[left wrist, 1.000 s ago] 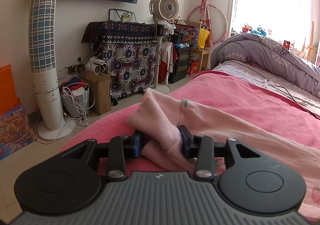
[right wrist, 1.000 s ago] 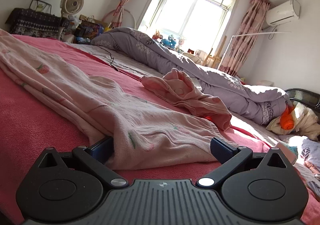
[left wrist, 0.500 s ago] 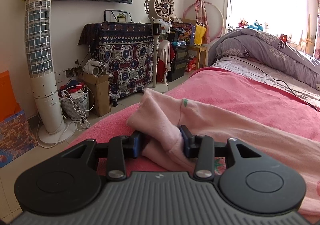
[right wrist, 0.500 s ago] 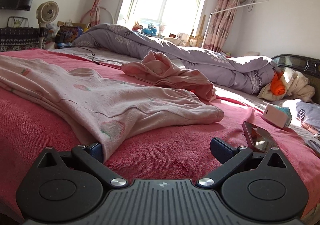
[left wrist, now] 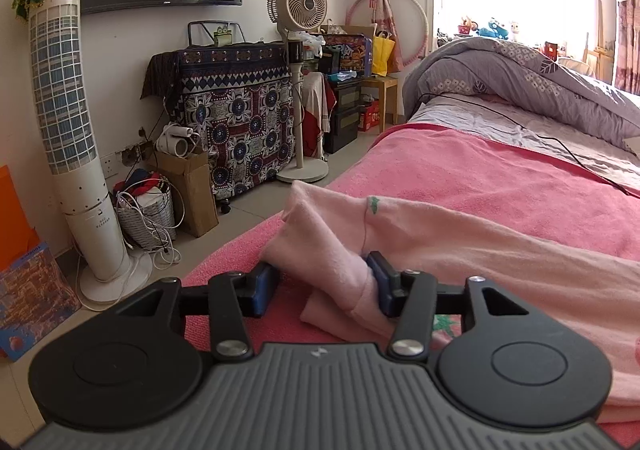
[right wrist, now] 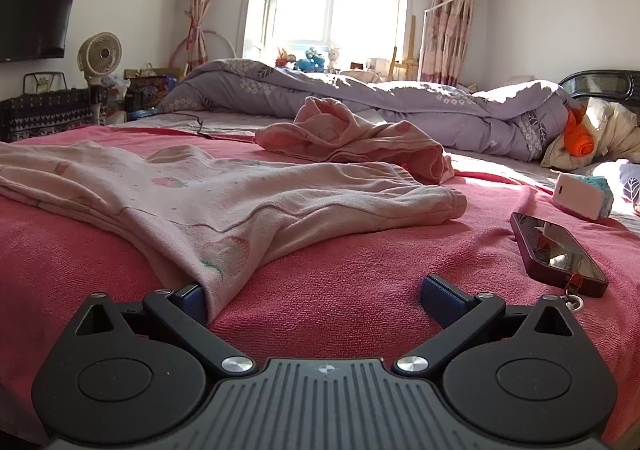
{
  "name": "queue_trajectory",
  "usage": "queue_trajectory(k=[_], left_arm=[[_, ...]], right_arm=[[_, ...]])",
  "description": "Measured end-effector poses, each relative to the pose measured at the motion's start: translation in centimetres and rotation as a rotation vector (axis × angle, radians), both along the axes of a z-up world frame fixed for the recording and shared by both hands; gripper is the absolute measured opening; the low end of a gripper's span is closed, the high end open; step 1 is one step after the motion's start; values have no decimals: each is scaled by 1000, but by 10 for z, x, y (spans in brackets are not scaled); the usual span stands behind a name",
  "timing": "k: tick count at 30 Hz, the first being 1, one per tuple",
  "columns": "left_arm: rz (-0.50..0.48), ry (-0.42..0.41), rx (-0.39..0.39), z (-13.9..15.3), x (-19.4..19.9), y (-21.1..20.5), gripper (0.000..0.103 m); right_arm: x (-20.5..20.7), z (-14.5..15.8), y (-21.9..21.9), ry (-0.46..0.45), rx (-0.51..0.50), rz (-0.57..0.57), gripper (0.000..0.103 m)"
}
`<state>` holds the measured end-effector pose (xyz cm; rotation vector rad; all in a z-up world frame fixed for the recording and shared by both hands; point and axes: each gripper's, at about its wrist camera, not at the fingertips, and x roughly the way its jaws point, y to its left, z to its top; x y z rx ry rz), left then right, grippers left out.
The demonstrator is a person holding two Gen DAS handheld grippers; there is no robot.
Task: Fold clothes
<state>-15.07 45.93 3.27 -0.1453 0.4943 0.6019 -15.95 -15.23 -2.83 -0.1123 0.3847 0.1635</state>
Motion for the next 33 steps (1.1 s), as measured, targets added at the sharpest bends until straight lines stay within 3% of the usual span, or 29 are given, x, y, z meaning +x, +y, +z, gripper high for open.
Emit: queue_trajectory(k=[4,14,20,27,33], left_arm=[[16,9,12,5,-6,8,83],[52,21,-114,14,-16,34,99],[24,32,-173,7,-16,43,101],[-33,-149,-487,4,-46,87,101],[57,-292,-733,-3,-83,123,101]], right_arm=[[1,0,1,2,3,0,103],[1,0,1,4,15,6,103],[2,1,1,6,19,8,103],[2,1,1,6,23,6,103],[2,1,2,7,24,2,103]])
